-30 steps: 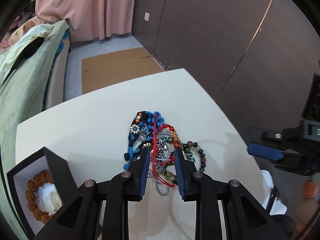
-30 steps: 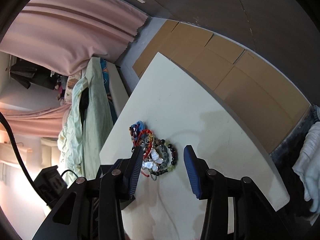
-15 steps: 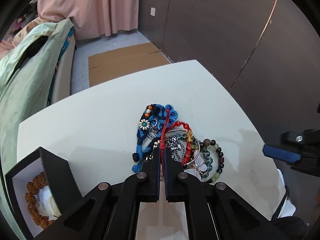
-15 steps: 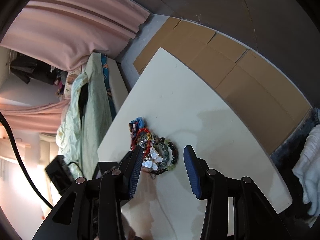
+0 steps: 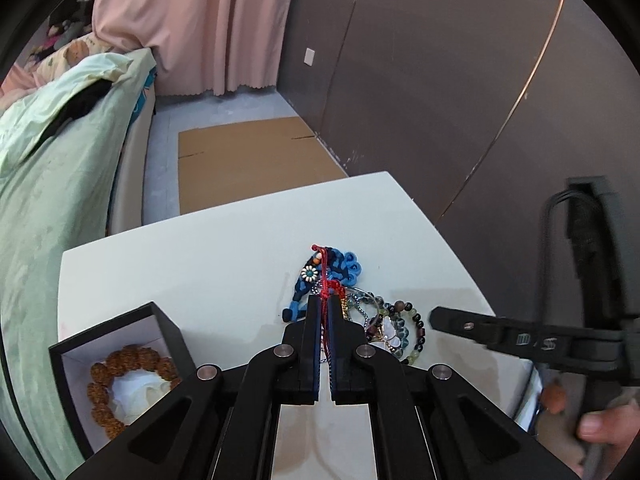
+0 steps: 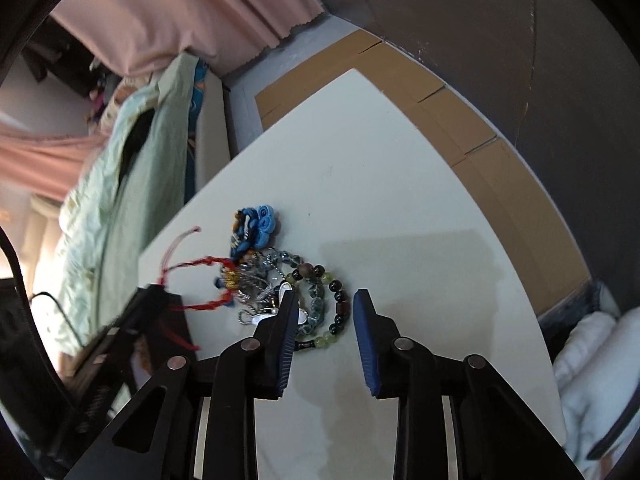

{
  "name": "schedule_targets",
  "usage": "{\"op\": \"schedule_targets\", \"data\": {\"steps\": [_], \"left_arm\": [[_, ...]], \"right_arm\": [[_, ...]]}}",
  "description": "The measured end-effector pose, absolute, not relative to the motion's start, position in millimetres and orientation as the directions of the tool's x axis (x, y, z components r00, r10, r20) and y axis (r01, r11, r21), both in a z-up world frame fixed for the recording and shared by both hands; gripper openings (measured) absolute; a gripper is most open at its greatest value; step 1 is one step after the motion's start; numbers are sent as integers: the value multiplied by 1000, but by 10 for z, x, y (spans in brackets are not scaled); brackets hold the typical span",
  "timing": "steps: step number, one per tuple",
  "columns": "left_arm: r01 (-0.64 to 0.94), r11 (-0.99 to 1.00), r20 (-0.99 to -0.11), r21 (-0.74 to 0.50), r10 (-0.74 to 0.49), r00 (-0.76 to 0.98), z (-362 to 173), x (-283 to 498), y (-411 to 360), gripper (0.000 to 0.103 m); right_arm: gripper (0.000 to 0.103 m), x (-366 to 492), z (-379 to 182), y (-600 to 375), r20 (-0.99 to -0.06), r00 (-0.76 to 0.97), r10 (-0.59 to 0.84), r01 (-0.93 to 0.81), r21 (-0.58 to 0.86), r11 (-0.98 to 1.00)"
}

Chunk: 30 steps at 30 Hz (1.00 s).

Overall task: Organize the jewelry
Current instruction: 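Carry the red bracelet into the box with the left tool while the right tool grasps dark beads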

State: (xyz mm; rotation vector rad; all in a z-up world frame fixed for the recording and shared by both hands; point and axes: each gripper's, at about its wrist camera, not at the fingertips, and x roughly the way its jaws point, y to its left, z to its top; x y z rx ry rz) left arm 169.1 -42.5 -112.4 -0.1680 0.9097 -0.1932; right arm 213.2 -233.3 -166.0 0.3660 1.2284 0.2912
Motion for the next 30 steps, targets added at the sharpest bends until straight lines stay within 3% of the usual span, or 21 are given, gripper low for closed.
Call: {"op": "schedule_targets", "data": {"steps": [12,15,17,20,30], "left_arm": [[93,960,-732,-263,-262,629,-937,1584,-197,2],[88,960,-727,-266,-259,636,-897,1553,-149,2],[85,960,-725,-266,-257,639,-878,1537,-123,2],[82,962,-723,-261,-251,643,-840,1503,-99,2],[66,964,-704,-258,-234,671,-705,1320,13,2]], "right_arm": [[29,2233,-1774,-2105,-904,286,317,-64,312,948],[21,2206,-1765,-2060,-913,297,280,-89,266,960],[13,2205,-1773,-2046,-909,279,309,-102,292,951],[9,2152,-1753,-2044,-911,277,306,-116,284,952],[9,1890,-1396,-2192,-843,334,422,-132,401,906]]}}
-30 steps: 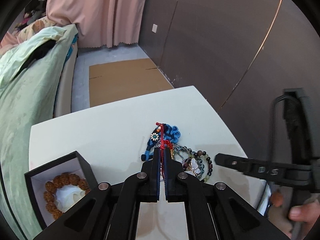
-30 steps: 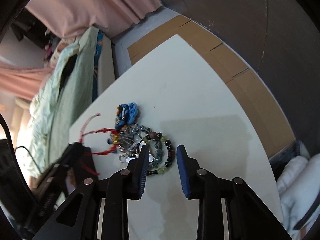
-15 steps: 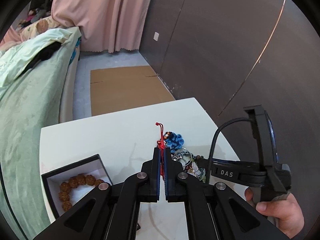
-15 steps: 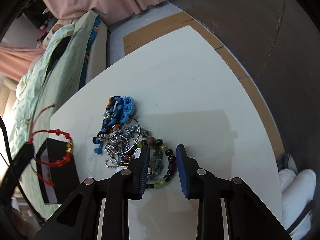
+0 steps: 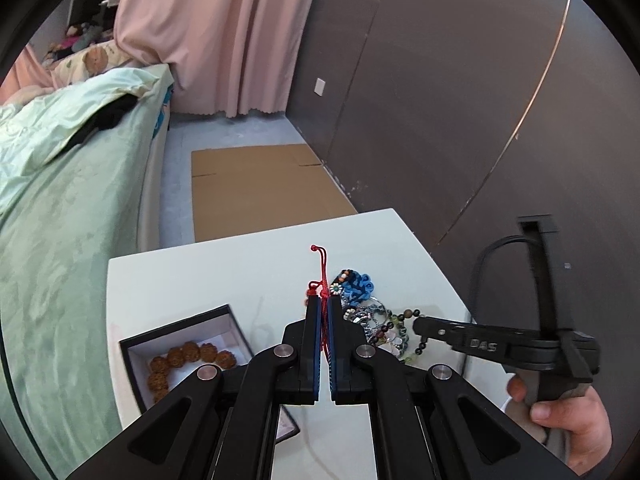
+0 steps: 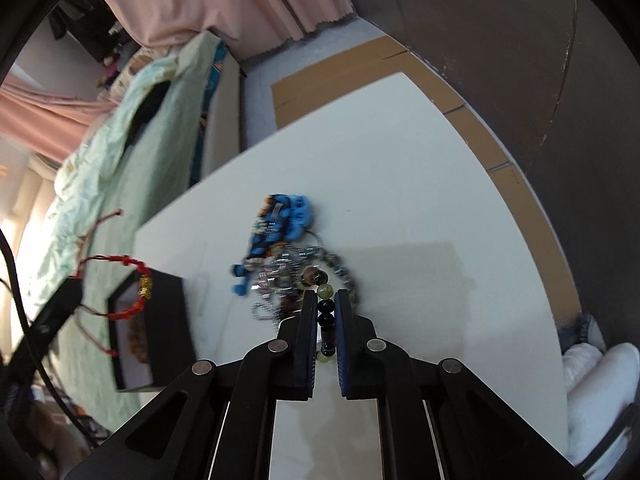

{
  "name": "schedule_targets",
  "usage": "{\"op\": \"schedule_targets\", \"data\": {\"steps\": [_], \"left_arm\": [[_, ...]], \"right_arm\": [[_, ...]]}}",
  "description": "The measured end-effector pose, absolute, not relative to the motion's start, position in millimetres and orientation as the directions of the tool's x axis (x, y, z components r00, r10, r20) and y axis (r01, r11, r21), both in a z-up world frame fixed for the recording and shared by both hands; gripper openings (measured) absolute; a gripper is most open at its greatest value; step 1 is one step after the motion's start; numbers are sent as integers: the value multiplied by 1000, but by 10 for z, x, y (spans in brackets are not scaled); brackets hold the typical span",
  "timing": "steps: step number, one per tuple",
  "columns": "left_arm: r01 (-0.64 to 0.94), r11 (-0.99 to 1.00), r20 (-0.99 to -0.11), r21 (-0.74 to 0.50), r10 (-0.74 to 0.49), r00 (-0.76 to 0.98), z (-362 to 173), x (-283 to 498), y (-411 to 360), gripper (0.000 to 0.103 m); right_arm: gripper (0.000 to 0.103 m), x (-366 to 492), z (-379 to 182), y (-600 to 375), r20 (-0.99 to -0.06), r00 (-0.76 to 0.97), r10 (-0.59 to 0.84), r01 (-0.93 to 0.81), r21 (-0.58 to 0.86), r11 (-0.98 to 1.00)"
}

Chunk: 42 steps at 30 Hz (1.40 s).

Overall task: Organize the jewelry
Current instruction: 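Carry the red bracelet into the box with the left tool while the right tool grasps dark beads, then lower the dark bead bracelet into the box and open the right tool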

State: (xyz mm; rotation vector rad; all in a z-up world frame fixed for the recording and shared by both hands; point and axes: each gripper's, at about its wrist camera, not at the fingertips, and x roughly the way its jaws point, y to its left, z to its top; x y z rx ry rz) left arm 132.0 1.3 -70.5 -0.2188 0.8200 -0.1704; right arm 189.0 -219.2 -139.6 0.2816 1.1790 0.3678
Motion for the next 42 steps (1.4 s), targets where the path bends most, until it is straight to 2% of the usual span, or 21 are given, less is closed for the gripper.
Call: {"op": "schedule_targets", "data": {"steps": [14,22,23,24,25,26,27,28,42], "left_arm": [[-13,967,-691,-254,-172,703,-616,995,386,2],[-75,958,-758,-278,-171,629,-802,975,548,5],[-81,954,-760,-288,-176,626,-821,969,567,8],[-87,954,-761,-288,-172,625,-828,948,591,18],[-92,954,-759,-285,-166,629,-819,933,599,36],[-94,954,-753,-284,-162,638,-800,909,614,46],[-95,953,-741,-286,-157,652,-768,874,628,62],[-96,953,-728,-287,-152,668,-733,842,646,69],[-143,952,-711,-272,-99,697,-624,739,905,69]], "right_arm": [[9,1382,-862,-1879,-695,409,592,-273,525,806],[9,1239,-736,-1781,-645,426,634,-309,555,772],[9,1233,-741,-1760,-641,423,641,-311,561,767],[9,1226,-746,-1738,-637,419,648,-313,568,761],[9,1221,-753,-1713,-633,415,654,-315,574,756],[9,1222,-764,-1679,-630,409,660,-317,581,750],[9,1218,-774,-1655,-627,405,666,-319,586,745],[9,1212,-783,-1619,-621,400,674,-322,593,738],[10,1273,-876,-1071,-557,341,757,-365,663,653]]}}
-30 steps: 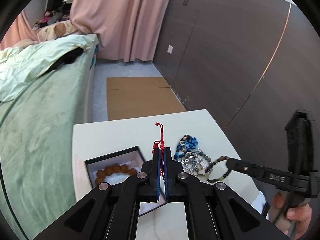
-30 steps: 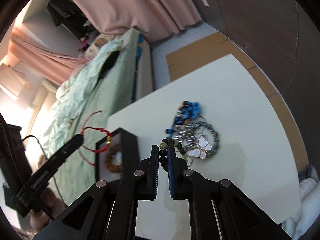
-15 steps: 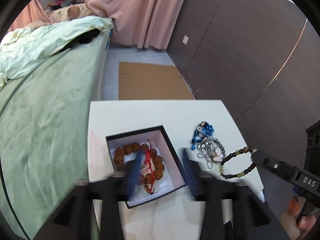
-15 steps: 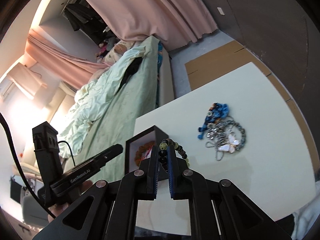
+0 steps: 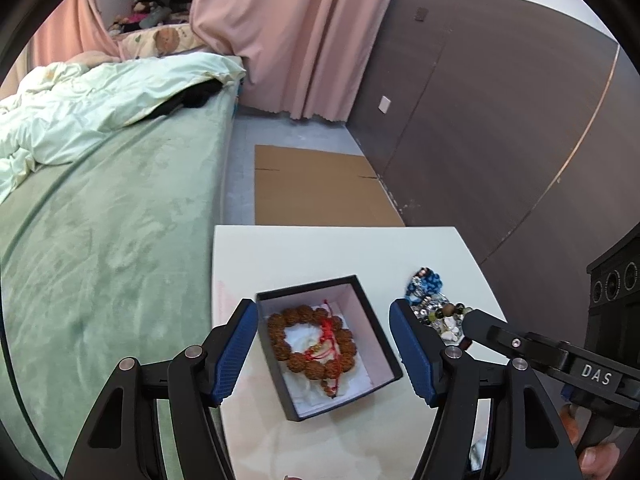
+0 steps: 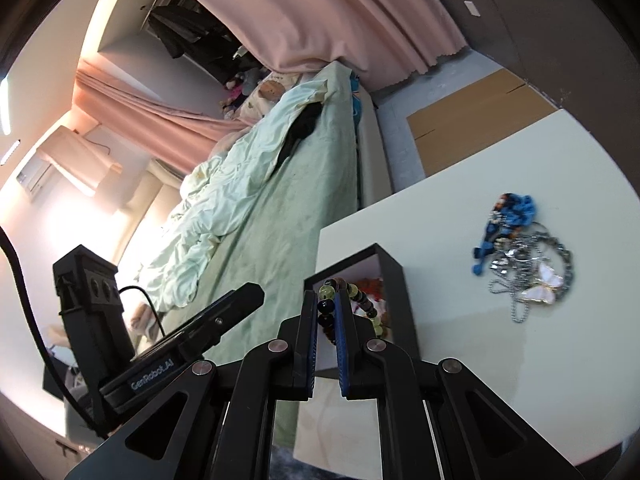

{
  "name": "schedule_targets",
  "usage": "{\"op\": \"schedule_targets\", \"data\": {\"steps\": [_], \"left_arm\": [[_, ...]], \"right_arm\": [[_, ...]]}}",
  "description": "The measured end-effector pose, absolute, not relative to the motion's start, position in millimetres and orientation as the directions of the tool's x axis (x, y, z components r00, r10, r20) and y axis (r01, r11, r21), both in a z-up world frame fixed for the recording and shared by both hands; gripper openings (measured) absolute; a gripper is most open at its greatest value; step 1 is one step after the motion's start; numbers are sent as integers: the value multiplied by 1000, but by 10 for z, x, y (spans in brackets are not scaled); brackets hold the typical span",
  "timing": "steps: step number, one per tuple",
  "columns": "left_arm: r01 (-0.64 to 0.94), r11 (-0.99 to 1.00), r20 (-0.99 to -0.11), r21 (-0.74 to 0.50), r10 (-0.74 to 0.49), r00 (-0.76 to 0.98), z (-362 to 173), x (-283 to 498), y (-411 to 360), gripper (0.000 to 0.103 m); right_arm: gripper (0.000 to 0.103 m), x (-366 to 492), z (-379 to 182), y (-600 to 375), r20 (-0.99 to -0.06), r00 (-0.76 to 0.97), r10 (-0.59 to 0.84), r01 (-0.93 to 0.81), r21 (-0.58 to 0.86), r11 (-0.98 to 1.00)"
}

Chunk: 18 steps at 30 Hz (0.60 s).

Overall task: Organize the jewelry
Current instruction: 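Lower the dark bead bracelet into the box and open the right tool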

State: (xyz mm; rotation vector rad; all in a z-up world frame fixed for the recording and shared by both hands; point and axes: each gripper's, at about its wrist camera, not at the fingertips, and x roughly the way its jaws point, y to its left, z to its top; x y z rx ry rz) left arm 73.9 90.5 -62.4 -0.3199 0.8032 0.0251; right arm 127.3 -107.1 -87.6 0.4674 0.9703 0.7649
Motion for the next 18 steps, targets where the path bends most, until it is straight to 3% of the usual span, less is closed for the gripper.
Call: {"op": "schedule_targets", "data": {"steps": [6,8,9,10,11,18], "left_arm": [[-184,942,-699,-282,-70,712,-585,692,1082,69],[-195,940,-697,-280,-59,714,-584,681,1121,69],[-200,938,-698,-282,-58,714,-588,679,1138,69],[-204,937,-699,-284,-56,713,-593,674,1152,69],[-209,936,-699,-284,-53,713,-600,674,1160,69],[-186,937,-685,-297,-73,725,-589,679,1117,69]], "right_arm": [[10,1388,-922,-800,-505,301,809,-383,713,588],[12,1428,-983,-729,-527,275,804,-368,715,594],[26,1442,-1016,-711,-541,262,799,-359,714,601],[46,1449,-1048,-710,-551,255,795,-348,714,607],[53,1446,-1066,-749,-560,271,783,-333,709,622],[56,1418,-951,-1113,-563,331,757,-306,695,651]]}}
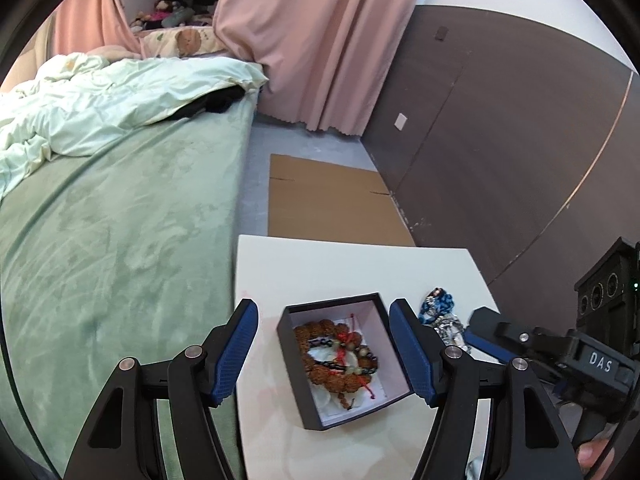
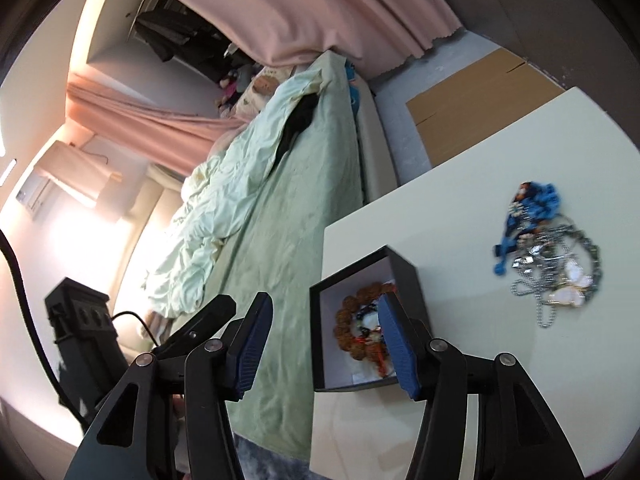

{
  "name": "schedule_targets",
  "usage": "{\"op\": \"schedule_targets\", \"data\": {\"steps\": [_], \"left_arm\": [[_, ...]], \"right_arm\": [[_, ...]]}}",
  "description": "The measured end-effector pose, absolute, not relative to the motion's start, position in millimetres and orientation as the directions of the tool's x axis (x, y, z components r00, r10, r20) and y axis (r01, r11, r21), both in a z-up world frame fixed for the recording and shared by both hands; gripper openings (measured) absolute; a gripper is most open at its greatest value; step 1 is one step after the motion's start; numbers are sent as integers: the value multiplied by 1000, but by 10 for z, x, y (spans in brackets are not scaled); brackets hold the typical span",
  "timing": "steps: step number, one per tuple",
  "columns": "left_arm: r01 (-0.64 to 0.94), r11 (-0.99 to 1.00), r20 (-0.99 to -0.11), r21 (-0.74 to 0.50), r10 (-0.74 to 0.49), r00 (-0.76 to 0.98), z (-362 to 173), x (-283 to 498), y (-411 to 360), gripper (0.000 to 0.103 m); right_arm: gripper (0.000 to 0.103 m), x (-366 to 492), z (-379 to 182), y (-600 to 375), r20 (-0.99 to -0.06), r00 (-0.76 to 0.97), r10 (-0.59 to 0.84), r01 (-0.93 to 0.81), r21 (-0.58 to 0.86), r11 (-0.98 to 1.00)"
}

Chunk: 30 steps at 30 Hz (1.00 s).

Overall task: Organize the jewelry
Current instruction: 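Lower the dark bead bracelet into the box and open the right tool, then grasp the blue beaded strand from the pile with the left tool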

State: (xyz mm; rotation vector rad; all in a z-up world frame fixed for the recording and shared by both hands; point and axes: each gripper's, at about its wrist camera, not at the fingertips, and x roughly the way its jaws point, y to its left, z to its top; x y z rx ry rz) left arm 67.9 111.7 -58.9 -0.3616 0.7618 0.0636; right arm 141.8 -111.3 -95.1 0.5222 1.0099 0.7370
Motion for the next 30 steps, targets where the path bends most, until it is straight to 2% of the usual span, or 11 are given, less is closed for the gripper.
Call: {"op": "schedule_targets", "data": {"steps": [19,20,22,24,30], "left_arm": [[-99,961,-692,-257,-112,714,-608,779,676,69],[-92,962,-692,-256,-115,712,-614,789,641,69],[-80,965,-695,-249,-121,709,-628,816,570,69],[-66,967,-699,-245,-129,704,-647,850,496,69],[-23,972,-710,-235,-155,687,-708,963,296,69]], "right_arm": [[56,1313,-806,-1837,-598,390,700,-284,645,709],[58,1314,-805,-1861,-601,391,697,-281,643,712],[79,1322,-808,-1947,-610,401,684,-265,637,724],[86,1337,-809,-2057,-613,422,668,-243,634,735],[86,1426,-885,-2317,-633,434,642,-164,645,747]]}}
